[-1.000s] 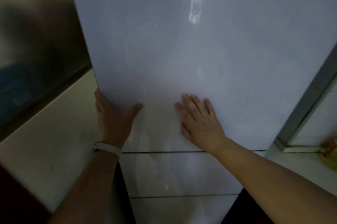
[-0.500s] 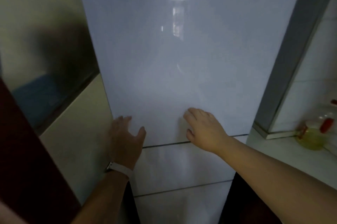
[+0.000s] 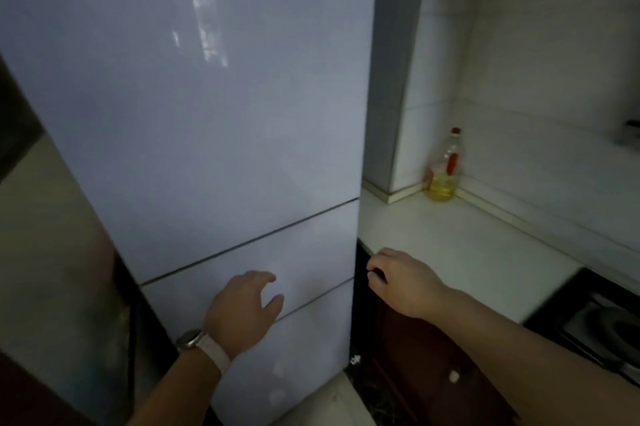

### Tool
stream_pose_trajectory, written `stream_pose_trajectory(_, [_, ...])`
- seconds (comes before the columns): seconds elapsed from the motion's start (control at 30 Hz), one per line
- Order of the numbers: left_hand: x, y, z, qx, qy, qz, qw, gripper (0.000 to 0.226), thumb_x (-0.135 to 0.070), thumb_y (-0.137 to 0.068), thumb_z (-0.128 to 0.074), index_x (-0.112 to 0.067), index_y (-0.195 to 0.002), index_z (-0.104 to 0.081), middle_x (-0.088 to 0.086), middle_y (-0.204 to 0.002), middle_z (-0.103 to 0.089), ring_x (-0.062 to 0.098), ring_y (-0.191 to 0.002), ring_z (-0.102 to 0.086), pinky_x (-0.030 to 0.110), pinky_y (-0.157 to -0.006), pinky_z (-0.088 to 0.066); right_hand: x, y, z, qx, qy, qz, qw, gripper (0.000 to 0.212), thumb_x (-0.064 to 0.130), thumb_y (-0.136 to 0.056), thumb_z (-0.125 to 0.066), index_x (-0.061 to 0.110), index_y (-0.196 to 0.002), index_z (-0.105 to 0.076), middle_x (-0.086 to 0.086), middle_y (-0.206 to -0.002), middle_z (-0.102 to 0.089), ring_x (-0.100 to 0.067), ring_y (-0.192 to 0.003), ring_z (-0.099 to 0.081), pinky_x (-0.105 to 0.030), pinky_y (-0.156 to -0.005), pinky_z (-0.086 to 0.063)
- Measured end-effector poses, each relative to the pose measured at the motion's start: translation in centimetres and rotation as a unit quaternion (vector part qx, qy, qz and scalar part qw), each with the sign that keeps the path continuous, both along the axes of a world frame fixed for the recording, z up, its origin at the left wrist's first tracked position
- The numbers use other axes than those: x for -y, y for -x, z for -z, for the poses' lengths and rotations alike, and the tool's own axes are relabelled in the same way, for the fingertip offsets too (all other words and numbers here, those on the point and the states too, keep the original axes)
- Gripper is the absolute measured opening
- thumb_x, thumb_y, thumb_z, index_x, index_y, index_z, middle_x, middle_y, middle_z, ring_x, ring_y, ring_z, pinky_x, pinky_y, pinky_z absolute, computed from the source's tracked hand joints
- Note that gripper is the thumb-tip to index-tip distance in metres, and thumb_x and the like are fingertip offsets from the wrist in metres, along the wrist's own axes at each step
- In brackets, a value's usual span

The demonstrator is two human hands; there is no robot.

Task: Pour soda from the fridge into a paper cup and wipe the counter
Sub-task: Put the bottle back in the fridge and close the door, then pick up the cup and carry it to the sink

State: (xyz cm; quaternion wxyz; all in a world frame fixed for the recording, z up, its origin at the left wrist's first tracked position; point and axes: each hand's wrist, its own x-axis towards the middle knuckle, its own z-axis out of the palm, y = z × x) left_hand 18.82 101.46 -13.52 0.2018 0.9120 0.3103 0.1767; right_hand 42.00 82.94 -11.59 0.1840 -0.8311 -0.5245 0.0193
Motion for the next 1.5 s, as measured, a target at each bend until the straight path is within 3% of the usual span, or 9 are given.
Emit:
stream_pose_trajectory(0.2, [5.4, -3.7, 0.4, -0.049, 0.014, 0.100, 0.994, 0.083, -0.070, -0.071, -0.033, -0.017, -0.126, -0.064, -0.002, -0.126, -0.064, 0.019, -0.116, -0.057, 0.026, -0.098, -0.042, 9.8, 0.0, 0.9, -0.037, 0.072, 0.086, 0.993, 0.029, 0.037, -0.095, -0.048, 0.023, -0.117, -0.062, 0.002, -0.117, -0.058, -0.017, -0.106, -0.056, -0.031, -0.089, -0.045])
stream_pose_trajectory(0.33, [10.4, -6.3, 0.3, -0.070, 0.025, 0.164, 0.984, 0.070, -0.067, -0.080, -0.042, -0.021, -0.130, -0.061, -0.006, -0.130, -0.059, 0.015, -0.120, -0.052, 0.019, -0.097, -0.036, 16.0, 0.5, 0.6, -0.047, 0.083, 0.124, 0.988, 0.032, 0.036, -0.095, -0.048, 0.022, -0.121, -0.061, 0.000, -0.120, -0.059, -0.018, -0.110, -0.056, -0.034, -0.093, -0.046])
stream_pose_trajectory(0.4, [13.2, -7.8, 0.2, -0.073, 0.017, 0.192, 0.979, 0.052, -0.052, -0.091, -0.055, -0.022, -0.133, -0.057, -0.007, -0.135, -0.055, 0.013, -0.124, -0.048, 0.017, -0.098, -0.032, 19.3, 0.5, 0.4, -0.055, 0.081, 0.146, 0.984, 0.036, 0.038, -0.095, -0.047, 0.023, -0.125, -0.058, 0.001, -0.125, -0.058, -0.019, -0.114, -0.055, -0.035, -0.096, -0.046])
stream_pose_trajectory(0.5, [18.2, -11.0, 0.3, -0.063, 0.023, 0.228, 0.971, 0.044, -0.039, -0.095, -0.059, -0.021, -0.136, -0.055, -0.005, -0.139, -0.053, 0.012, -0.125, -0.046, 0.016, -0.099, -0.032, 25.4, 0.5, 0.4, -0.061, 0.075, 0.187, 0.978, 0.038, 0.040, -0.094, -0.045, 0.025, -0.127, -0.057, 0.003, -0.125, -0.057, -0.019, -0.115, -0.055, -0.034, -0.094, -0.046])
stream_pose_trajectory(0.7, [33.7, -17.3, 0.0, -0.074, 0.019, 0.345, 0.935, 0.044, -0.043, -0.091, -0.057, -0.025, -0.131, -0.058, -0.008, -0.134, -0.055, 0.014, -0.123, -0.048, 0.028, -0.103, -0.040, 41.7, 1.2, 0.2, -0.068, 0.090, 0.289, 0.951, 0.011, 0.035, -0.093, -0.045, 0.026, -0.095, -0.052, 0.005, -0.095, -0.050, -0.021, -0.087, -0.054, -0.032, -0.071, -0.044])
stream_pose_trajectory(0.87, [46.0, -19.6, 0.4, -0.074, -0.005, 0.422, 0.904, 0.042, -0.039, -0.092, -0.059, -0.025, -0.132, -0.058, -0.011, -0.134, -0.054, 0.012, -0.125, -0.048, 0.027, -0.102, -0.040, 54.2, 3.2, 1.0, -0.094, 0.090, 0.378, 0.917, 0.021, 0.036, -0.092, -0.045, 0.023, -0.104, -0.057, 0.001, -0.102, -0.055, -0.023, -0.091, -0.058, -0.034, -0.076, -0.050])
stream_pose_trajectory(0.97, [52.7, -20.4, 0.8, -0.072, -0.004, 0.460, 0.885, 0.039, -0.038, -0.091, -0.061, -0.025, -0.128, -0.060, -0.013, -0.130, -0.056, 0.012, -0.123, -0.049, 0.026, -0.100, -0.041, 60.6, 4.8, 1.6, -0.101, 0.090, 0.421, 0.897, 0.013, 0.037, -0.090, -0.046, 0.026, -0.093, -0.053, 0.002, -0.093, -0.053, -0.025, -0.088, -0.058, -0.033, -0.069, -0.045])
stream_pose_trajectory(1.07, [58.8, -20.8, 1.0, -0.087, -0.004, 0.506, 0.858, 0.038, -0.040, -0.091, -0.060, -0.026, -0.126, -0.060, -0.015, -0.127, -0.055, 0.011, -0.122, -0.048, 0.029, -0.100, -0.043, 66.0, 6.8, 1.9, -0.120, 0.079, 0.475, 0.868, 0.017, 0.037, -0.088, -0.047, 0.026, -0.097, -0.056, 0.000, -0.098, -0.060, -0.026, -0.092, -0.060, -0.035, -0.074, -0.050])
stream_pose_trajectory(1.5, [82.1, -22.3, 2.4, -0.128, -0.025, 0.706, 0.696, 0.040, -0.042, -0.094, -0.055, -0.027, -0.131, -0.057, -0.014, -0.133, -0.053, 0.010, -0.127, -0.044, 0.026, -0.102, -0.039, 84.1, 16.4, 3.5, -0.163, 0.029, 0.680, 0.714, 0.040, 0.040, -0.093, -0.044, 0.025, -0.128, -0.054, 0.004, -0.127, -0.056, -0.019, -0.112, -0.056, -0.032, -0.091, -0.045])
